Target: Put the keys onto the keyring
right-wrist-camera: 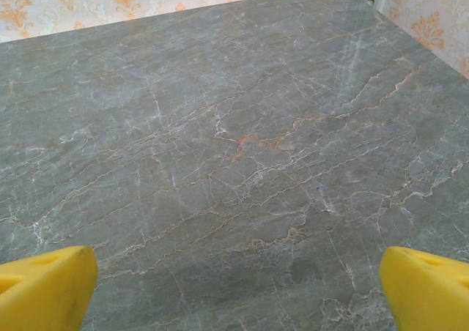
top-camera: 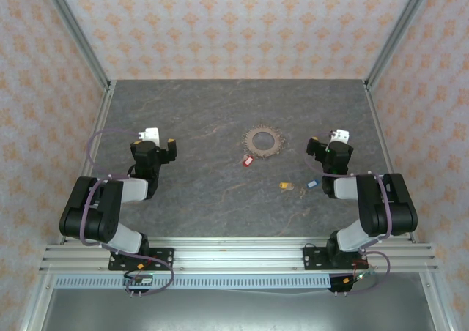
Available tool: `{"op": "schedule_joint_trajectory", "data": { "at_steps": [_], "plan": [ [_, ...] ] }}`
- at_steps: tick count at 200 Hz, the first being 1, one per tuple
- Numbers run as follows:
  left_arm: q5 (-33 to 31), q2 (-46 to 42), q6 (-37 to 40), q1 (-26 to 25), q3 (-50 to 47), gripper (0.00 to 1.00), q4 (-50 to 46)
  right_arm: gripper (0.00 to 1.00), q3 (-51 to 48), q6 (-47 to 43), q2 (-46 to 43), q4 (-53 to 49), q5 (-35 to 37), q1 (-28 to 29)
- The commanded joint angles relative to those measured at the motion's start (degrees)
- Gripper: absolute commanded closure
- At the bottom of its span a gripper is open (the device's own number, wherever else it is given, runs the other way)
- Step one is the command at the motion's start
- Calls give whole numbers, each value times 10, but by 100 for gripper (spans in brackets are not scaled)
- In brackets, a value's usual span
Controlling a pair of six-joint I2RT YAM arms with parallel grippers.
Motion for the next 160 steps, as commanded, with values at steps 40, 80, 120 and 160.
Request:
{"op": "schedule_joint_trajectory", "data": {
  "at_steps": [40,80,120,160],
  "plan": [
    [-12,1,-5,2,11,0,-5,1,4,-4,1,4,-13,-4],
    [1,-6,2,1,17,0,-22,1,-5,-10,-7,14,-22,-3],
    [-24,-65,-15,3,15,0,-68,1,-20,2,-88,-29,-6,-1],
    [-93,-179,-123,8,53,0,-225,1,58,95,-218,-299,68,-2]
  ]
}}
